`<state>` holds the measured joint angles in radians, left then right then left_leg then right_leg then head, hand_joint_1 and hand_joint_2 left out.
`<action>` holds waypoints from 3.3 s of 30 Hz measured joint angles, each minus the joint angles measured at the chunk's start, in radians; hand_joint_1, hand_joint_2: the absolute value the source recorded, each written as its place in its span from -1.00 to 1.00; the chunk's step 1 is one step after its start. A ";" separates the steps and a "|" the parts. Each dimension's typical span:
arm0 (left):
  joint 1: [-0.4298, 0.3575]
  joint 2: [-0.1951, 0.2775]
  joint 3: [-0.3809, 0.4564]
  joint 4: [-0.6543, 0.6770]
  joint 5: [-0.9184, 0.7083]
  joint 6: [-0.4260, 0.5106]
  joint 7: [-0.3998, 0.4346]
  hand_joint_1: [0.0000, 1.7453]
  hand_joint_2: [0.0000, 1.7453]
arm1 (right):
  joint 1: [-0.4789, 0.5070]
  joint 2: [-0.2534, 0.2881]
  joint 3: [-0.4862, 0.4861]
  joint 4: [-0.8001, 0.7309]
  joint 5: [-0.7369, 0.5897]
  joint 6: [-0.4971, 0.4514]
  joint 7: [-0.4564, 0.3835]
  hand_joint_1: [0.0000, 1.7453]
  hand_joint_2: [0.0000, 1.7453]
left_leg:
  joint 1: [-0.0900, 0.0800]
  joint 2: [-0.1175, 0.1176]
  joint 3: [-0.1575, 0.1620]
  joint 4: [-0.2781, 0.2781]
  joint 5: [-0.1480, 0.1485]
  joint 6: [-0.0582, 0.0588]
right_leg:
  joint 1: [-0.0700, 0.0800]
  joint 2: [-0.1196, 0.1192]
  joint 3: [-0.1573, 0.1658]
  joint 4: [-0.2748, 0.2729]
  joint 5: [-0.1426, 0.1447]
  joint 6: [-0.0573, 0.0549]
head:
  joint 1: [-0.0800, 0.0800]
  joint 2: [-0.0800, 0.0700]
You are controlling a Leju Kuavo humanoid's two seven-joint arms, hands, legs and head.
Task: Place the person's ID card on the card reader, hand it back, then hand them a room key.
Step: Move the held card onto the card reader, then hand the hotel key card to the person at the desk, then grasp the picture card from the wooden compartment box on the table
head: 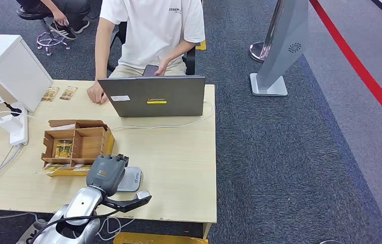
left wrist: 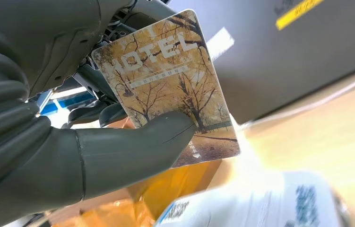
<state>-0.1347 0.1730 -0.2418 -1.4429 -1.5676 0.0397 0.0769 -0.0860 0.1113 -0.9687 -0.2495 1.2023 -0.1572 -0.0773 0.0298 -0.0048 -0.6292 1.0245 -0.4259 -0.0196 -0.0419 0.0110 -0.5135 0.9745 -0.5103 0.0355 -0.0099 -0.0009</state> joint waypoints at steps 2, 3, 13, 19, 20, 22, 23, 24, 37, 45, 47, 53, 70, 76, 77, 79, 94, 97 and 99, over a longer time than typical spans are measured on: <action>-0.002 0.000 0.001 0.011 0.000 -0.003 0.005 1.00 1.00 | 0.000 0.000 0.000 0.000 0.003 0.000 0.000 -1.00 -1.00 | 0.000 0.000 0.000 0.000 0.000 0.000 | 0.000 0.000 0.000 0.000 0.000 0.000 | 0.000 0.000; -0.003 0.000 0.001 0.014 0.000 -0.003 0.006 1.00 1.00 | 0.000 0.000 0.000 0.000 0.003 0.000 0.001 -1.00 -1.00 | 0.000 0.000 0.000 0.000 0.000 0.000 | 0.000 0.000 0.000 0.000 0.000 0.000 | 0.000 0.000; -0.063 -0.016 0.018 0.161 -0.001 -0.108 -0.008 1.00 1.00 | -0.002 0.000 -0.008 0.000 0.041 0.012 0.006 -1.00 -1.00 | 0.000 -0.002 0.003 0.000 0.000 0.000 | 0.000 -0.002 0.005 0.000 0.000 0.000 | 0.000 0.000; -0.079 -0.021 0.021 0.187 -0.001 -0.109 -0.015 1.00 1.00 | -0.002 0.000 -0.011 0.000 0.044 0.013 0.006 -1.00 -1.00 | 0.000 -0.003 0.005 -0.001 0.001 0.000 | 0.000 -0.003 0.007 0.000 0.000 0.000 | 0.000 0.000; -0.080 -0.021 0.021 0.188 -0.001 -0.108 -0.018 1.00 1.00 | -0.002 0.000 -0.012 0.000 0.044 0.013 0.006 -1.00 -1.00 | 0.000 -0.003 0.005 -0.001 0.001 -0.001 | 0.000 -0.003 0.007 0.000 0.000 0.000 | 0.000 0.000; -0.080 -0.023 0.022 0.189 -0.001 -0.106 -0.024 1.00 1.00 | -0.002 0.000 -0.016 0.000 0.044 0.012 0.006 -1.00 -1.00 | 0.000 -0.004 0.005 -0.001 0.001 -0.001 | 0.000 -0.003 0.007 0.000 0.000 0.000 | 0.000 0.000; -0.080 -0.024 0.022 0.188 -0.001 -0.103 -0.026 1.00 1.00 | -0.002 0.000 -0.019 0.000 0.043 0.012 0.006 -1.00 -1.00 | 0.000 -0.004 0.005 -0.001 0.002 -0.001 | 0.000 -0.003 0.007 0.000 0.000 0.000 | 0.000 0.000; -0.080 -0.025 0.022 0.186 -0.001 -0.093 -0.029 1.00 1.00 | -0.002 0.000 -0.022 0.000 0.044 0.012 0.006 -1.00 -1.00 | 0.000 -0.004 0.005 -0.001 0.002 -0.001 | 0.000 -0.004 0.008 0.000 0.000 0.000 | 0.000 0.000; -0.166 -0.033 -0.019 -0.097 -0.001 0.174 0.147 1.00 1.00 | -0.006 0.019 -0.031 0.000 0.124 0.018 -0.009 -1.00 -1.00 | 0.000 -0.005 0.002 0.000 0.004 0.000 | 0.000 -0.004 0.002 0.001 0.002 0.001 | 0.000 0.000; -0.361 0.017 -0.019 -0.138 -0.001 0.162 0.133 1.00 1.00 | -0.022 0.026 -0.026 0.000 0.153 0.033 -0.006 -1.00 -1.00 | 0.000 -0.005 0.001 0.000 0.005 0.000 | 0.000 -0.004 0.003 0.002 0.002 0.001 | 0.000 0.000; -0.385 0.024 -0.018 -0.138 -0.001 0.157 0.139 1.00 1.00 | -0.022 0.027 -0.025 0.000 0.156 0.034 -0.006 -1.00 -1.00 | 0.000 -0.005 0.001 0.000 0.005 0.000 | 0.000 -0.003 0.003 0.002 0.002 0.001 | 0.000 0.000; -0.519 0.067 -0.033 -0.068 -0.001 0.037 0.252 1.00 1.00 | -0.026 0.028 -0.023 0.000 0.165 0.036 0.000 -1.00 -1.00 | 0.001 -0.004 0.000 0.000 0.005 -0.001 | 0.000 -0.003 -0.001 0.002 0.002 0.001 | 0.000 0.000; -0.769 -0.061 -0.115 0.191 -0.001 -0.071 0.270 -1.00 1.00 | -0.033 0.033 -0.025 0.003 0.164 0.035 0.010 -1.00 -1.00 | 0.000 -0.001 -0.002 0.000 0.007 -0.001 | 0.000 0.000 -0.002 0.002 0.006 0.000 | 0.000 0.000; -0.770 -0.084 -0.121 0.195 -0.001 -0.067 0.260 -1.00 1.00 | -0.032 0.033 -0.026 0.003 0.164 0.035 0.010 -1.00 -1.00 | 0.000 -0.001 -0.002 0.000 0.007 -0.002 | 0.000 0.001 -0.003 0.002 0.006 0.000 | -0.001 0.000; -0.770 -0.085 -0.121 0.195 -0.001 -0.064 0.257 -1.00 1.00 | -0.032 0.033 -0.027 0.003 0.164 0.035 0.011 -1.00 -1.00 | 0.000 -0.001 -0.002 0.000 0.007 -0.002 | 0.000 0.001 -0.003 0.002 0.006 0.000 | -0.001 0.000; -0.769 -0.089 -0.123 0.195 -0.001 -0.059 0.250 -1.00 1.00 | -0.031 0.033 -0.029 0.003 0.164 0.034 0.012 -1.00 -1.00 | 0.000 -0.001 -0.002 0.000 0.007 -0.002 | 0.000 0.001 -0.003 0.002 0.006 0.000 | 0.000 0.000; -0.470 -0.142 -0.136 -0.103 -0.001 0.038 -0.017 -1.00 1.00 | -0.016 0.038 -0.074 0.008 0.132 0.027 0.011 -1.00 -1.00 | -0.001 0.000 -0.003 -0.001 0.006 -0.001 | 0.000 0.002 -0.002 0.002 0.005 0.000 | 0.000 0.000; -0.307 -0.090 -0.142 -0.229 -0.001 0.171 -0.047 -1.00 1.00 | -0.014 0.041 -0.088 0.008 0.127 0.018 0.007 -1.00 -1.00 | -0.001 0.004 0.000 -0.003 0.003 -0.003 | -0.001 0.007 0.001 0.002 0.004 -0.001 | 0.000 0.000; -0.164 -0.043 -0.142 -0.309 -0.001 0.279 -0.066 -1.00 1.00 | -0.008 0.042 -0.098 0.008 0.123 0.013 0.007 -1.00 -1.00 | -0.001 0.007 0.002 -0.003 0.002 -0.004 | -0.001 0.009 0.001 0.002 0.002 -0.002 | -0.002 0.000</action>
<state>-0.2992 0.1303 -0.3836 -1.7521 -1.5682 0.3185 0.0113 -0.0942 0.1535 -1.0667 -0.2415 1.3249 -0.1439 -0.0707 0.0286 0.0018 -0.6275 1.0213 -0.4240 -0.0234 -0.0425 0.0195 -0.5127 0.9768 -0.5081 0.0339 -0.0116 -0.0009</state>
